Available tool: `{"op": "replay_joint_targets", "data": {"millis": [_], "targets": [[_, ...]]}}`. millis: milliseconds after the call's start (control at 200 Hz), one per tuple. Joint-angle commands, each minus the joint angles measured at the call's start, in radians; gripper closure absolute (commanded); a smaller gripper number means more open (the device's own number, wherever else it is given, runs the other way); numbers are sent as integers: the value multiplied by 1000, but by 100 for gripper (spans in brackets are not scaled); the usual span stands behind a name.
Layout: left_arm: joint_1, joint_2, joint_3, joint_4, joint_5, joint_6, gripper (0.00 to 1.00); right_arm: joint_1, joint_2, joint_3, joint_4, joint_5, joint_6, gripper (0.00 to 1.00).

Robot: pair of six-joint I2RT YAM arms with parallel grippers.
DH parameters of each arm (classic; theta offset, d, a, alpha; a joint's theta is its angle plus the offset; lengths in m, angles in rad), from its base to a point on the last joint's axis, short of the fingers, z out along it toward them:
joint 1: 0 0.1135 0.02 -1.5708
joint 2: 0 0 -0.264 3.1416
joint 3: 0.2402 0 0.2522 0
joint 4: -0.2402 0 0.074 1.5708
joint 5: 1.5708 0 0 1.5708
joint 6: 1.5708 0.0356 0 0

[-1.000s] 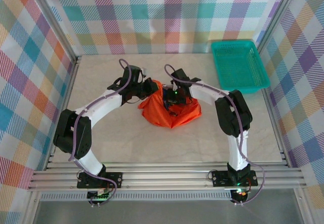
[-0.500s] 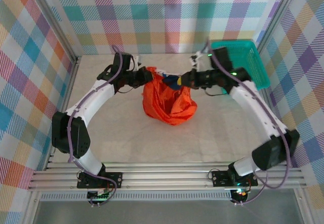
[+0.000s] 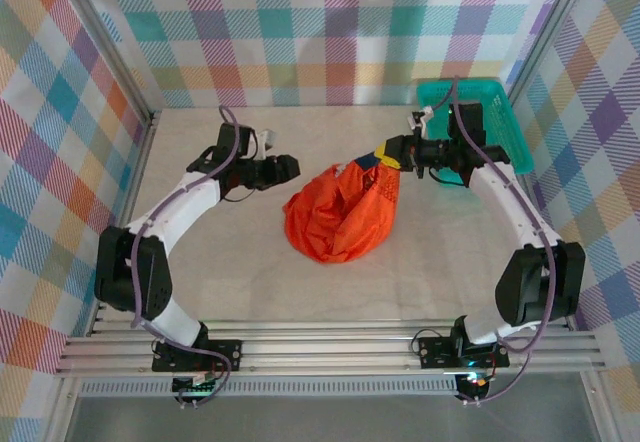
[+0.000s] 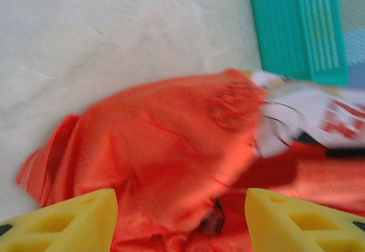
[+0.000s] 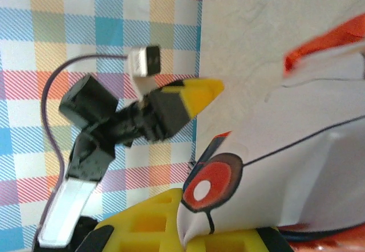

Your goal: Fold the inside-out t-shirt

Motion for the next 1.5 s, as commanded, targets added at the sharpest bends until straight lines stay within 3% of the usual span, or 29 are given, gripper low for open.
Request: {"op": "replay_joint_targets", "data": {"millis": [0,180,415,590,685,765,850,895,1075,1245,1370,1430,1495], "targets": [[-78,-75,-34,90,104,82,39,-7,19,-9,75,-50,25,100],[-212,11,-86,266,118,40,40,-6,6,-23,70,-54,6,100],[-219,142,-87,484,103,37,41,-9,-16,-25,41,-53,-13,100],[-227,181,-140,654,58,72,24,-8,-25,-23,41,-56,-11,100],[-241,211,-125,676,37,83,23,-9,-29,-27,48,-54,-5,100],[-249,245,-94,688,58,54,34,-9,-26,-37,52,-54,-4,100],[-249,270,-38,666,104,19,83,-8,-24,-50,38,-49,-22,100],[-249,273,-2,622,124,11,100,-8,-23,-54,18,-40,-44,100],[-245,195,112,385,142,12,100,-59,5,-66,-151,44,-222,100],[-245,52,273,127,11,36,100,-76,75,-42,-275,327,-324,100],[-248,13,359,85,-16,-8,100,-72,89,-55,-239,370,-274,100],[-251,15,373,88,-8,-26,100,-64,74,-51,-245,387,-268,95],[-257,32,371,99,5,-41,100,-56,48,-50,-253,402,-269,97]]}}
